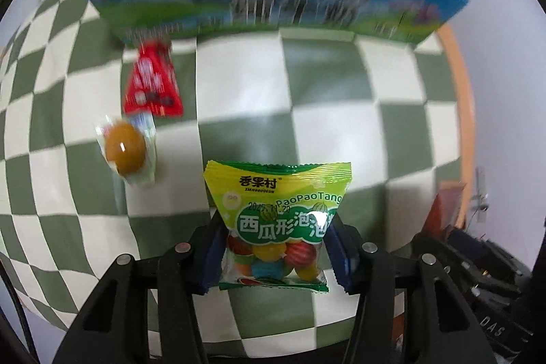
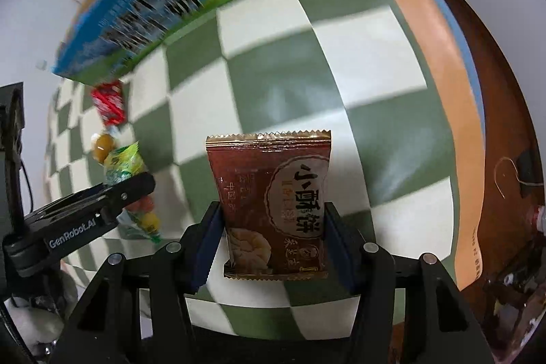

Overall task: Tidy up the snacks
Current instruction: 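Carry both packs into the box and open both tools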

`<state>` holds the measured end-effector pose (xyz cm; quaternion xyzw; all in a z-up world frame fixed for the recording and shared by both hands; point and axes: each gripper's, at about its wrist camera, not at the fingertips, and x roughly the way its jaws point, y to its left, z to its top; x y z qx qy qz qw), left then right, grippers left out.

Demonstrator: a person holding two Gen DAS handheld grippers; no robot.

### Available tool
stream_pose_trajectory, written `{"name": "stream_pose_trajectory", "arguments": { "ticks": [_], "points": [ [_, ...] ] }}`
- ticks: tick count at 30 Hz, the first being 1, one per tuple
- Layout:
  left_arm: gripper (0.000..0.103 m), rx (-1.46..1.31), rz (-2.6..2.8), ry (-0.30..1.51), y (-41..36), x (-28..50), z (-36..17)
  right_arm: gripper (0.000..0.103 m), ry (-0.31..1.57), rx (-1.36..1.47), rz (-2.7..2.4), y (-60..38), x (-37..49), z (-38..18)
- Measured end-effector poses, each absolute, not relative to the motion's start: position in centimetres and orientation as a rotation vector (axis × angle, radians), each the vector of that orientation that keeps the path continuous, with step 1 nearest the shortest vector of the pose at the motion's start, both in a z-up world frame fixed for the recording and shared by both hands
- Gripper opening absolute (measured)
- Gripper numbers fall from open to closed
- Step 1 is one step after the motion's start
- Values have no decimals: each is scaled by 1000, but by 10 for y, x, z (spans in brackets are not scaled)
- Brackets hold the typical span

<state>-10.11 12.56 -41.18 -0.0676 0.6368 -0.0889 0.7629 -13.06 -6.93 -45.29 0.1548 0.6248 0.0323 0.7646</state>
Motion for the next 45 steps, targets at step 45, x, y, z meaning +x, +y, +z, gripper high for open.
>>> {"name": "stream_pose_trajectory", "arguments": {
  "ticks": [45],
  "points": [
    [88, -213, -74, 1344, 224, 125, -361, 93, 1274, 210, 91, -49, 135, -367]
  ]
}}
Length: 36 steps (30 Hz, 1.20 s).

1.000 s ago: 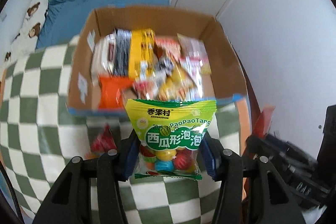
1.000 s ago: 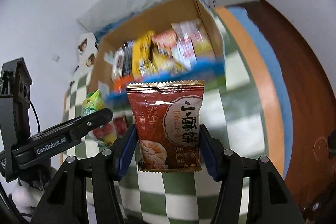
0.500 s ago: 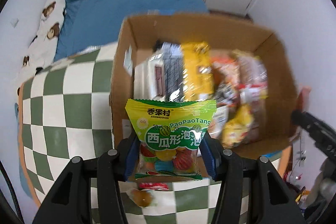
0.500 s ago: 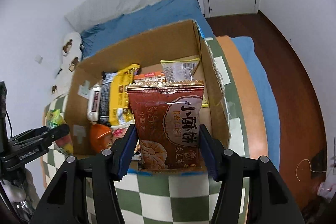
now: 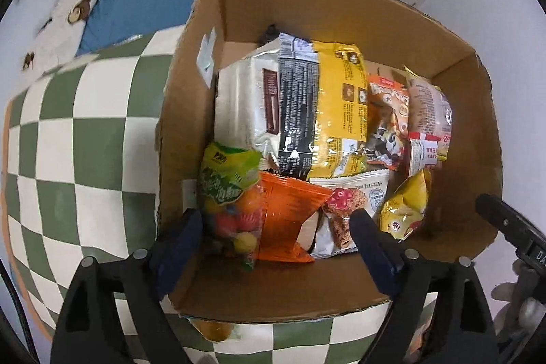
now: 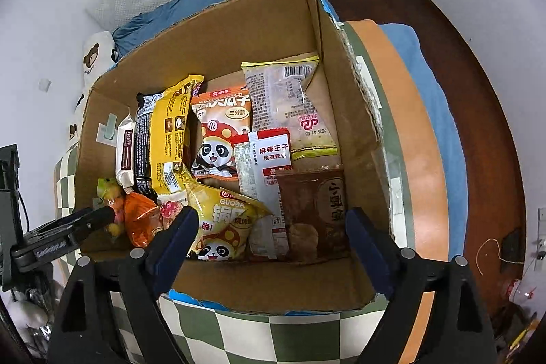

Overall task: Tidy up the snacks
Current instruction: 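Carry both packs into the box and open both tools, then swing both open tools back toward the last two snacks on the mat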

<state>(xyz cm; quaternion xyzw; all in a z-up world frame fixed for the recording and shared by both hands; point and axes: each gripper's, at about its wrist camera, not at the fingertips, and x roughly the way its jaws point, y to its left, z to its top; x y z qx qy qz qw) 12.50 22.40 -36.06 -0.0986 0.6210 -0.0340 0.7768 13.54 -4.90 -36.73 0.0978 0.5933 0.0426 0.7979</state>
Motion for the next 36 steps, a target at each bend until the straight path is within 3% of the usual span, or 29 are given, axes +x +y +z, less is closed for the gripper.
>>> {"name": "stream_pose_trajectory", "arguments": {
  "ticks": [22, 36],
  "points": [
    [89, -75, 65, 1111, 194, 76, -309, 97, 1139, 54, 44, -24, 87, -334],
    [89, -74, 24, 894, 179, 6, -236, 98, 942, 16, 20, -29, 14, -266]
  ]
}}
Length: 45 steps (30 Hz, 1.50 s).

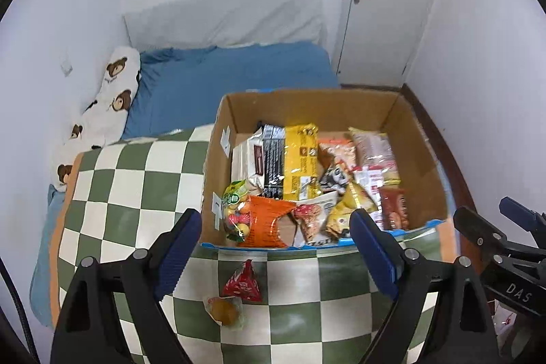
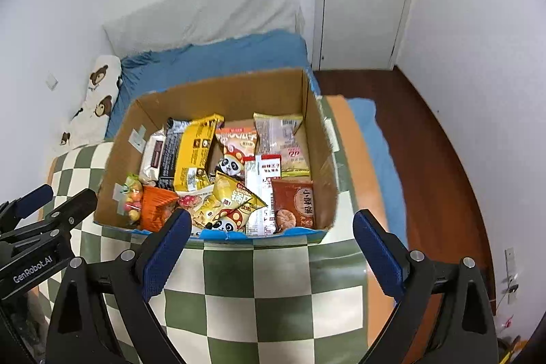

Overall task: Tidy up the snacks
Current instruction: 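Swing both open tools back toward the last two snacks on the mat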

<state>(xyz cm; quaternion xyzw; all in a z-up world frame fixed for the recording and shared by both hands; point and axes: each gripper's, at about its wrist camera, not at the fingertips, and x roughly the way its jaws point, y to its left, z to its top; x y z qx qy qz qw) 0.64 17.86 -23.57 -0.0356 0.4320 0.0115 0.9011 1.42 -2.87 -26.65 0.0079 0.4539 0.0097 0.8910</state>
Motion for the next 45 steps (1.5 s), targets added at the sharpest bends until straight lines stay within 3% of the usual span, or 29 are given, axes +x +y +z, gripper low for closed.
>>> {"name": "stream_pose_trajectory", "arguments": {
  "ticks": [19, 21, 22, 37, 39, 41, 45],
  "points": [
    [89, -115, -23, 818, 177, -48, -207, 99, 833, 87, 43, -44, -58, -215],
    [93, -177, -80, 826, 186, -50, -214, 99, 849, 110, 62, -44, -59, -219],
    [103, -199, -96, 830, 191, -51, -217, 99, 859, 126, 77, -43, -60, -223],
    [103, -159, 255, 1086, 321, -74, -345, 98, 1246, 281, 298, 57, -25, -399],
    [103, -124, 307, 1112, 330, -75, -361, 84, 1258, 281, 308, 76, -15, -418],
    [103, -82, 359, 1134, 337, -74, -377, 76, 1262, 276, 323, 96, -4, -434],
    [103, -39, 413, 1174, 345, -70, -401, 76, 1252, 274, 348, 133, 15, -459]
  ]
}}
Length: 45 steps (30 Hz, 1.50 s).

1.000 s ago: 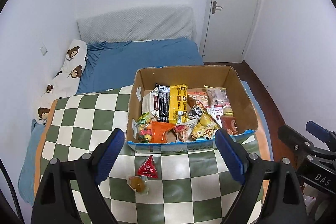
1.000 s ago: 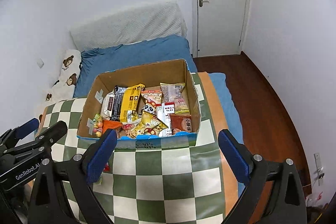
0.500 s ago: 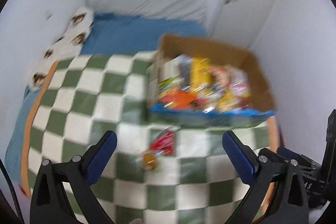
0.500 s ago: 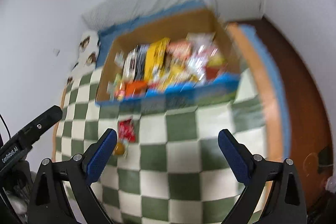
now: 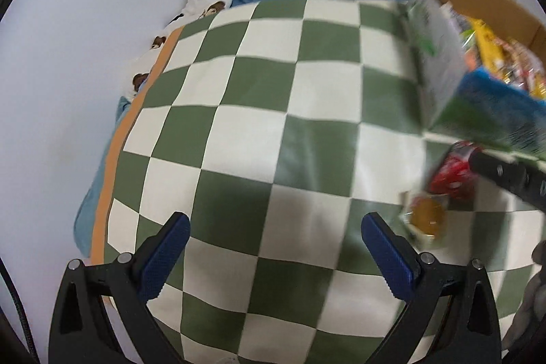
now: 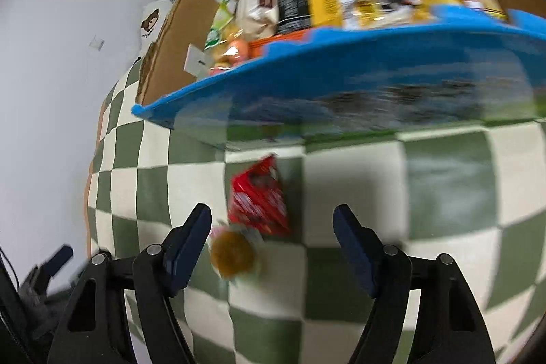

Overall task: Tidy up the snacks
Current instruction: 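Swing both open tools back toward the last two snacks on the mat, then grasp the yellow egg-yolk snack with the left tool while the right tool grasps the red chocolate pack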

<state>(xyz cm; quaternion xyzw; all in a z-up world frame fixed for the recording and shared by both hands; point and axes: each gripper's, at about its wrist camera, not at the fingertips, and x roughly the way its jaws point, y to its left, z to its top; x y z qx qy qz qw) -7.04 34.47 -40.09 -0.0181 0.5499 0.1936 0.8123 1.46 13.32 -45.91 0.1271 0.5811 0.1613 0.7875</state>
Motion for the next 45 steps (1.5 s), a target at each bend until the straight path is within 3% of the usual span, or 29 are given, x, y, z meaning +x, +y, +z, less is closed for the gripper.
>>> {"name": "stream_pose_trajectory", "arguments": {
  "ticks": [2, 3, 4, 5, 6, 18, 21, 22, 25, 26, 36, 45],
  "points": [
    [103, -39, 416, 1200, 347, -67, -411, 76, 1261, 269, 353, 145, 24, -468],
    [103, -41, 411, 1211, 347, -65, -415, 71, 1274, 262, 357, 154, 28, -475],
    [103, -42, 400, 1225, 346, -63, -419, 62, 1284, 257, 360, 158, 31, -480],
    [103, -44, 383, 1232, 345, -61, -421, 43, 1300, 252, 360, 163, 33, -486],
    [103, -49, 363, 1233, 343, -59, -421, 39, 1309, 247, 353, 165, 33, -490],
    [100, -272, 24, 1357, 291, -18, -445, 39, 1301, 234, 238, 86, -8, -471],
    [64, -251, -14, 1408, 271, -10, -465, 39, 1315, 262, 191, 60, -23, -472],
    [58, -233, -15, 1423, 265, -9, -469, 39, 1320, 277, 177, 51, -28, -473],
    [56, -190, 10, 1410, 257, -13, -469, 39, 1330, 308, 155, 36, -35, -478],
    [48, -203, 4, 1408, 258, -16, -467, 39, 1331, 313, 153, 30, -36, -477],
    [48, -190, -46, 1493, 223, -95, -474, 39, 1424, 288, 218, 25, -78, -484],
    [54, -140, -27, 1517, 204, -94, -491, 41, 1499, 256, 231, 30, -92, -510]
  ]
}}
